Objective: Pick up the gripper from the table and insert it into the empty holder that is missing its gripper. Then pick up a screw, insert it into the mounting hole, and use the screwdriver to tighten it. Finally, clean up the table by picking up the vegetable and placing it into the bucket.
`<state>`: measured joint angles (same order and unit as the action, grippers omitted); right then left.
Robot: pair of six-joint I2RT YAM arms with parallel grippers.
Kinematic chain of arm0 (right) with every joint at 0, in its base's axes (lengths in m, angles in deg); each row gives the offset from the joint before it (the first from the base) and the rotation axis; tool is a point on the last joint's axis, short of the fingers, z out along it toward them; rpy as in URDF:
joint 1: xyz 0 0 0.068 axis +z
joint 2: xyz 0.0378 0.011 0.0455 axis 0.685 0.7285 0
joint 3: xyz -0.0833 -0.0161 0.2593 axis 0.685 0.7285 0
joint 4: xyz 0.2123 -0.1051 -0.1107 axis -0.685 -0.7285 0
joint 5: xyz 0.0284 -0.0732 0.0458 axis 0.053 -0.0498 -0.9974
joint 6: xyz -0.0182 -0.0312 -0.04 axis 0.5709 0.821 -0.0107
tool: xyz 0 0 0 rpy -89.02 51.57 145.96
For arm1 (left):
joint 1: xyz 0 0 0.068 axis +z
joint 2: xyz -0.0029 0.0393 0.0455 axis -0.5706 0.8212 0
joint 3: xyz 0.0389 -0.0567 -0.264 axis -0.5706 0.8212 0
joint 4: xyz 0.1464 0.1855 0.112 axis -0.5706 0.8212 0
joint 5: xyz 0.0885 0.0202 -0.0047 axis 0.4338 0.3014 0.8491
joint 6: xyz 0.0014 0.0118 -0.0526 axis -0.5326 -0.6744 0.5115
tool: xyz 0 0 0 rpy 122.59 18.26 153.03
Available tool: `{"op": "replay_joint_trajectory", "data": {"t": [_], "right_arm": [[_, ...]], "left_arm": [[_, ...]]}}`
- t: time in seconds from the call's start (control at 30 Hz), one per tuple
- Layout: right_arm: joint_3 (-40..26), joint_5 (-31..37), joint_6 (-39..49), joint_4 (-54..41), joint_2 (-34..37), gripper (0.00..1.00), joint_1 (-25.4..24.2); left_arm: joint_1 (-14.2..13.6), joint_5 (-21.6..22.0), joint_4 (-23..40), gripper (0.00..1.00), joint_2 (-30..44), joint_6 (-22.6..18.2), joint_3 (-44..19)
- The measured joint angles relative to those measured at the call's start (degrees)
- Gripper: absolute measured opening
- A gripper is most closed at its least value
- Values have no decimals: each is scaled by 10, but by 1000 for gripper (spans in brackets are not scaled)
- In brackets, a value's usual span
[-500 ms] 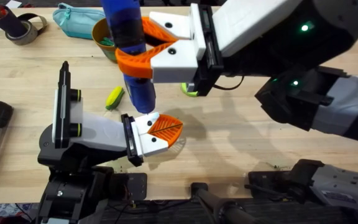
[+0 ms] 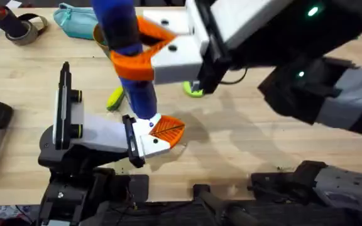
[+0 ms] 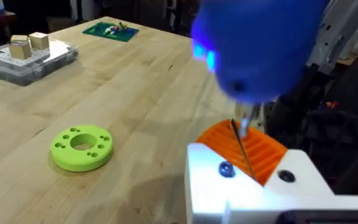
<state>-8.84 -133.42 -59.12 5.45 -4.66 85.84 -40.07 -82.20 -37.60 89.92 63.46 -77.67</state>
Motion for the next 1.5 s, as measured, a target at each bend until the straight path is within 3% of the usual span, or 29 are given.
{"op": "replay_joint_trajectory", "data": {"t": [0.47, 1.5], "right_arm": [[-75, -86, -13, 20, 0, 45, -3], [-79, -130, -16, 18, 21, 43, -1]], "left_arm": [[0, 0, 0, 16, 0, 0, 0], [0, 0, 0, 16, 0, 0, 0]]}}
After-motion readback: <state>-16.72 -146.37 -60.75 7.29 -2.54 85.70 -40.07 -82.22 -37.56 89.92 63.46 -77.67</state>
